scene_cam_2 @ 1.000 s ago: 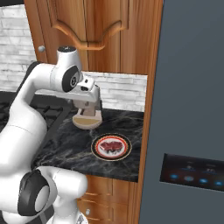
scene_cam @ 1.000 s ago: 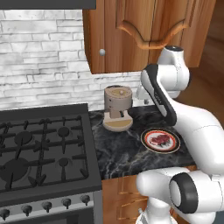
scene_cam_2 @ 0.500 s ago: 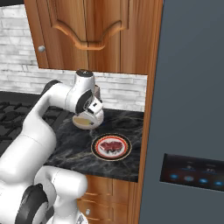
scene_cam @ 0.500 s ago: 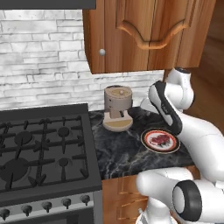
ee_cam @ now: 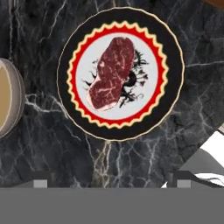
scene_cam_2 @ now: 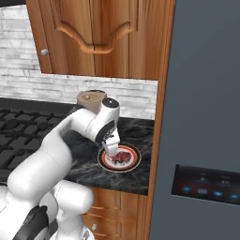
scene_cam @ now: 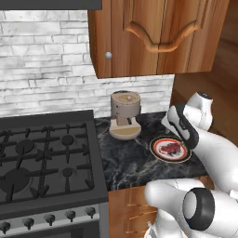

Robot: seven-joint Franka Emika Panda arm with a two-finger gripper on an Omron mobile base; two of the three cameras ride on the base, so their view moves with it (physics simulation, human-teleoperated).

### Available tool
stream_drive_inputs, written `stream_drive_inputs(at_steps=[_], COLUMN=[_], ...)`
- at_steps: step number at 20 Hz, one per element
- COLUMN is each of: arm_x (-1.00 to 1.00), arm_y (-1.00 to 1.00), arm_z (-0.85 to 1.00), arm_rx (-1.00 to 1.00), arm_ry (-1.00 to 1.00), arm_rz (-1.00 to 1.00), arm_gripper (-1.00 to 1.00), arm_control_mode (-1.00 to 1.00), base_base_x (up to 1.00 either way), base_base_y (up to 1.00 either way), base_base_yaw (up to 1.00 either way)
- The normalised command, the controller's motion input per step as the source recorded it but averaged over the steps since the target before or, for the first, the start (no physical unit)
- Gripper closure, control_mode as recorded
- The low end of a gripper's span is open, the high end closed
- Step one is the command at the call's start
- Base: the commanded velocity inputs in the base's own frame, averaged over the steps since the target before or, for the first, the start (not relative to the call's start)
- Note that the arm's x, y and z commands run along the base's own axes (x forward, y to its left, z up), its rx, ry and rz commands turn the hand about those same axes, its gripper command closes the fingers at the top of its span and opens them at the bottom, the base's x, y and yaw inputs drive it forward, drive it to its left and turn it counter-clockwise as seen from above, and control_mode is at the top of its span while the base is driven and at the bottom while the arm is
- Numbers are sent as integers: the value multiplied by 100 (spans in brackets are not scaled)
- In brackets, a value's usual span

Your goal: Place the steak on the counter behind the older steak on the same shelf of the fridge to maintain FIFO order. Close the fridge door when finished.

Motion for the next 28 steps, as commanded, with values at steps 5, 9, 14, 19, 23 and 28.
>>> stream_drive_inputs(at_steps=[5,9,14,19,23,28], arm_x=[31,26,23,14,18,19], arm_y=[-29,-5,0,0,0,0], arm_z=[-28,-22,-25,-36,-47,-34], arm_rx=[5,0,-3,0,0,0], arm_ry=[18,0,-8,0,6,13], arm_rz=[-8,0,0,0,-3,-2], arm_gripper=[-100,-100,-100,-100,-100,-100], arm_control_mode=[-100,-100,-100,-100,-100,-100], base_base_x=[0,0,0,0,0,0], base_base_y=[0,0,0,0,0,0], base_base_yaw=[0,0,0,0,0,0])
